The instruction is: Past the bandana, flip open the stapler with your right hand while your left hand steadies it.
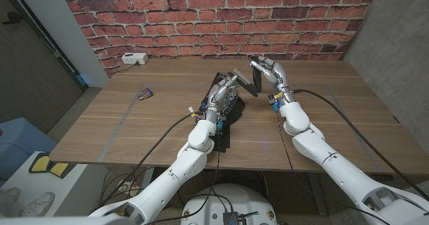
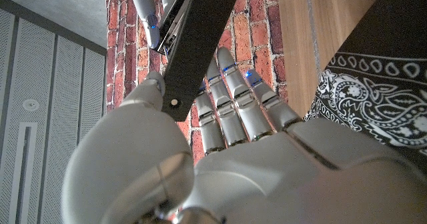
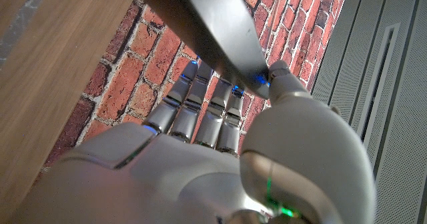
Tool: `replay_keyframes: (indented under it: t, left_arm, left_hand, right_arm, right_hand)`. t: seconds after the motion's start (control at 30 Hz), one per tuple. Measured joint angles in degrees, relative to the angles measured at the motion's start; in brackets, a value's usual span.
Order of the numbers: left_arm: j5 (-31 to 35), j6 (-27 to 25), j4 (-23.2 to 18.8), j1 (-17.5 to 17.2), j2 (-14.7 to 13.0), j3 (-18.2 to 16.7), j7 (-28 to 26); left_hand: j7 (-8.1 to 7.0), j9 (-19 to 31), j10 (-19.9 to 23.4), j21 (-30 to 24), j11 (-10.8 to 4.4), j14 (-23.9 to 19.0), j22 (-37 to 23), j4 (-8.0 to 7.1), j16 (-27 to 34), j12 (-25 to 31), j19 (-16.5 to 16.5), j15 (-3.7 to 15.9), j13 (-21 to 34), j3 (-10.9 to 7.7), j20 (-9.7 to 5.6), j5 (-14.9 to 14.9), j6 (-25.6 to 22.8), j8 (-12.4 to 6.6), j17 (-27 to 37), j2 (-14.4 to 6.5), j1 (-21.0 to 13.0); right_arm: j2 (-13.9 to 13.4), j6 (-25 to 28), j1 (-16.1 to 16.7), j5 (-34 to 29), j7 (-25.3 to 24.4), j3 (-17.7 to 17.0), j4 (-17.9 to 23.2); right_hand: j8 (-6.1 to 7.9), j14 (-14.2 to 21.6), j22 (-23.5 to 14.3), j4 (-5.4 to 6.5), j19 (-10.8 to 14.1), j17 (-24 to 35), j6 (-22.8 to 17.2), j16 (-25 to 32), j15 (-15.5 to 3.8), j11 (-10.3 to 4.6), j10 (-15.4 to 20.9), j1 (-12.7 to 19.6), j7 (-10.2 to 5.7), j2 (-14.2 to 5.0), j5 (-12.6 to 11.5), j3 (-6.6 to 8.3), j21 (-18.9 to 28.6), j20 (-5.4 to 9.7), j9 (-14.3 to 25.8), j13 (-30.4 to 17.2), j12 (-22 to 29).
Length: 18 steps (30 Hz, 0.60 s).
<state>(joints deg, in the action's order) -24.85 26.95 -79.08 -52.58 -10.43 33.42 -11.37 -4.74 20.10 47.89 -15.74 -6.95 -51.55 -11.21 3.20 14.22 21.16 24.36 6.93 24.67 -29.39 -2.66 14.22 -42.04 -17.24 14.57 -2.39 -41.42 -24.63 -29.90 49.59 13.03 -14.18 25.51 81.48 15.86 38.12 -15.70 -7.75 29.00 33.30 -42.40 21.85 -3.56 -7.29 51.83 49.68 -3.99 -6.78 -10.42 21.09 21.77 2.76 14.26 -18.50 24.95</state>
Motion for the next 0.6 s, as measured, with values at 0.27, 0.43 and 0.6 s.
replay_keyframes:
  t: [0.27,0.43,0.6]
  left_arm:
    - [1.24,0.02,-0.56,-0.33,0.13,-0.20,-1.78]
    - [1.84,0.03,-0.93,-0.46,0.14,-0.31,-2.57]
    - [2.11,-0.08,-1.00,-0.46,0.14,-0.35,-3.02]
  left_hand:
    - [-0.63,0.32,2.48,-1.18,-2.06,-6.73,-0.91,-1.09,8.32,-1.05,0.93,0.20,-0.23,1.17,0.10,-0.01,-0.47,0.40,2.58,-0.03,0.03]
    - [-3.20,0.81,4.33,-3.25,-3.92,-9.30,-3.17,0.90,19.08,-2.32,1.05,2.10,0.47,5.66,0.21,-0.02,-3.05,1.58,16.53,1.40,-1.40]
    - [-3.25,0.82,4.75,-3.77,-4.33,-9.01,-3.83,1.13,21.03,-2.78,1.04,2.40,0.49,5.90,0.21,0.24,-3.10,2.00,17.16,1.54,-1.54]
  right_arm:
    - [0.55,-0.58,0.54,1.02,-0.59,-0.73,0.49]
    - [0.74,-0.75,0.65,1.32,-0.80,-1.06,0.74]
    - [0.83,-0.75,0.77,1.37,-0.96,-1.38,1.04]
  right_hand:
    - [-0.22,0.39,-0.87,0.00,0.00,1.05,-0.21,0.64,-0.23,-0.50,1.14,0.36,0.21,0.36,0.00,0.00,0.79,0.00,0.01,-0.38,0.58]
    - [-0.16,0.49,-1.30,0.01,-0.01,1.41,-0.20,1.04,-0.13,-0.50,1.14,0.66,0.21,0.67,0.00,-0.01,1.33,0.00,0.27,-0.53,0.61]
    - [-0.14,0.49,-1.71,-0.05,-0.01,1.84,-0.20,1.05,-0.13,-0.51,1.14,0.66,0.20,0.67,0.00,0.05,1.76,0.00,0.27,-0.79,0.57]
